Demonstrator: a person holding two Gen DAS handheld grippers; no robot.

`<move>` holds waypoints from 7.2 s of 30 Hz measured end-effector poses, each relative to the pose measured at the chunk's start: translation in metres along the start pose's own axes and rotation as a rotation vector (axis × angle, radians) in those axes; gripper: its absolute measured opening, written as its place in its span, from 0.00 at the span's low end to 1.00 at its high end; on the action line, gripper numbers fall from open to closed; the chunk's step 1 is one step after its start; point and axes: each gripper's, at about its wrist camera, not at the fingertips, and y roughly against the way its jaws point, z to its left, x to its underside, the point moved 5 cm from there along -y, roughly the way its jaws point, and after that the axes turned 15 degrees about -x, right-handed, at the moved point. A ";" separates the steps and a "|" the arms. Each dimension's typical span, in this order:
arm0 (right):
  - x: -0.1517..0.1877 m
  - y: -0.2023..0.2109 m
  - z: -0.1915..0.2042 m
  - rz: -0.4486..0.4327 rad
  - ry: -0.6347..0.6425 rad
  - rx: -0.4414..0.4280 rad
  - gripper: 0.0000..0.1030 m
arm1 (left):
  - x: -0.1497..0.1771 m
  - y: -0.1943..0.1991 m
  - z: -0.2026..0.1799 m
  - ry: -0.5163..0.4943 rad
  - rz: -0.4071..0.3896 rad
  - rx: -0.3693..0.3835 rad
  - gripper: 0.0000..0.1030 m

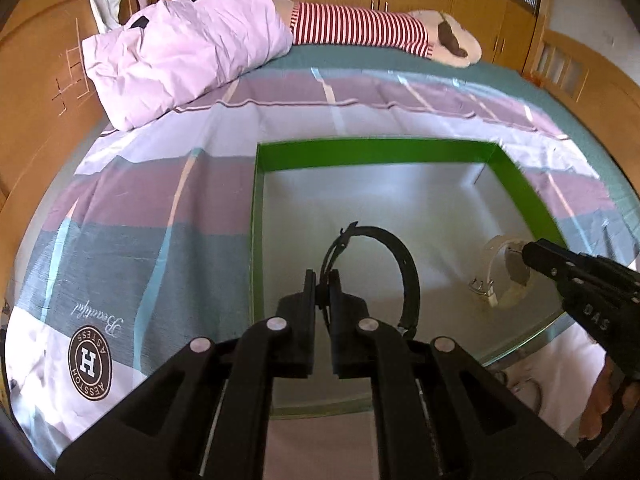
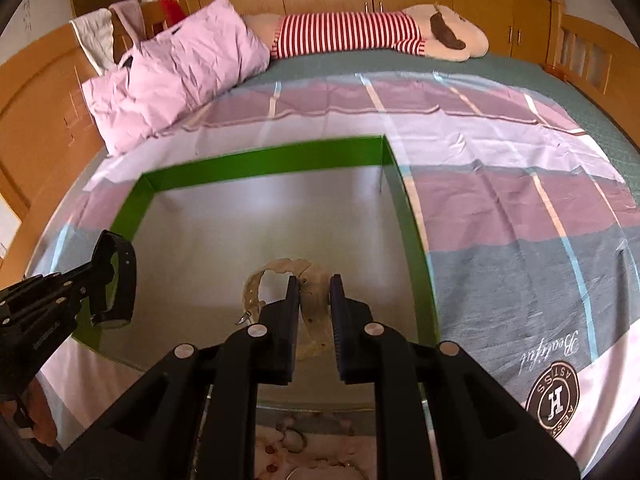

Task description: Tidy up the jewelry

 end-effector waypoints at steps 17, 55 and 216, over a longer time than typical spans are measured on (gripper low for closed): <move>0.036 0.085 0.054 -0.048 0.169 0.069 0.68 | 0.037 0.070 0.026 0.037 -0.037 -0.025 0.72; 0.110 0.036 -0.021 0.319 0.015 0.158 0.55 | 0.115 0.034 0.058 0.041 0.264 -0.123 0.82; 0.084 0.044 -0.048 0.195 -0.101 0.183 0.37 | 0.128 0.034 -0.080 -0.255 0.137 0.092 0.40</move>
